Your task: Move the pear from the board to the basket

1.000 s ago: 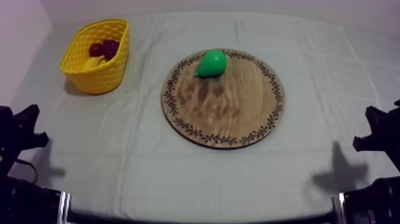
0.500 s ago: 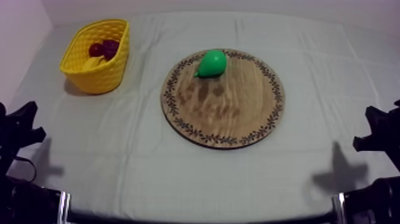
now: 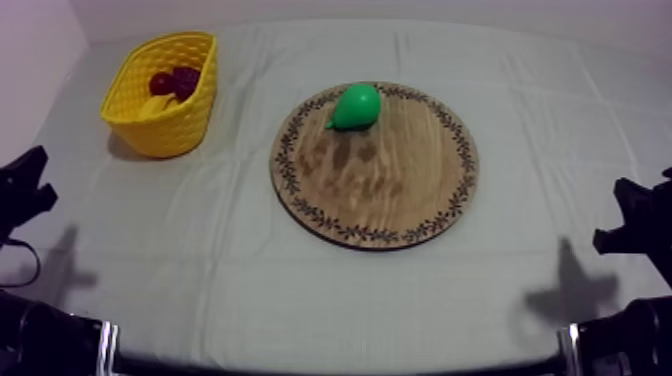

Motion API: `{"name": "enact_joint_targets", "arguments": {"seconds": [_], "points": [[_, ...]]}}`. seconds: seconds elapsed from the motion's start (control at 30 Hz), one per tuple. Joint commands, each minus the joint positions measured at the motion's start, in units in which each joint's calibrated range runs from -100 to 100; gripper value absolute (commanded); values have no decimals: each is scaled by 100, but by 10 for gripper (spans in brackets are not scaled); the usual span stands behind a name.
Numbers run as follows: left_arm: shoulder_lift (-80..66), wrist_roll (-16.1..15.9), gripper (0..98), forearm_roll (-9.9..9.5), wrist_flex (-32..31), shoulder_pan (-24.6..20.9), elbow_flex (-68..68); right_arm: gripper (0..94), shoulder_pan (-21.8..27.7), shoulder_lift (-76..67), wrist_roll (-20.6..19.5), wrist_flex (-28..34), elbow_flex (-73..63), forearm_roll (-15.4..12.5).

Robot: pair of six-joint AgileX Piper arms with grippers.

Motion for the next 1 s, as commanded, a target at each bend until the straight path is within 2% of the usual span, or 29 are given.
{"name": "enact_joint_targets", "arguments": {"seconds": [0.0,0.23,0.53,0.67,0.83,0.97], "points": [[382,34,0,4,4,5,-470,3,6,-5,0,1,5,2],[1449,82,0,14,350,72,-1731,3,7,-5,0,1,5,2],[2935,-248,0,73,621,147,-2937,3,7,-5,0,1,5,2],[3593,-614,0,322,619,159,-3495,3,7,-5,0,1,5,2],[4428,-1282,0,786,881,203,-4464,3,7,-5,0,1,5,2],[5246,-1562,0,939,1311,366,-5543,3,7,-5,0,1,5,2]]}}
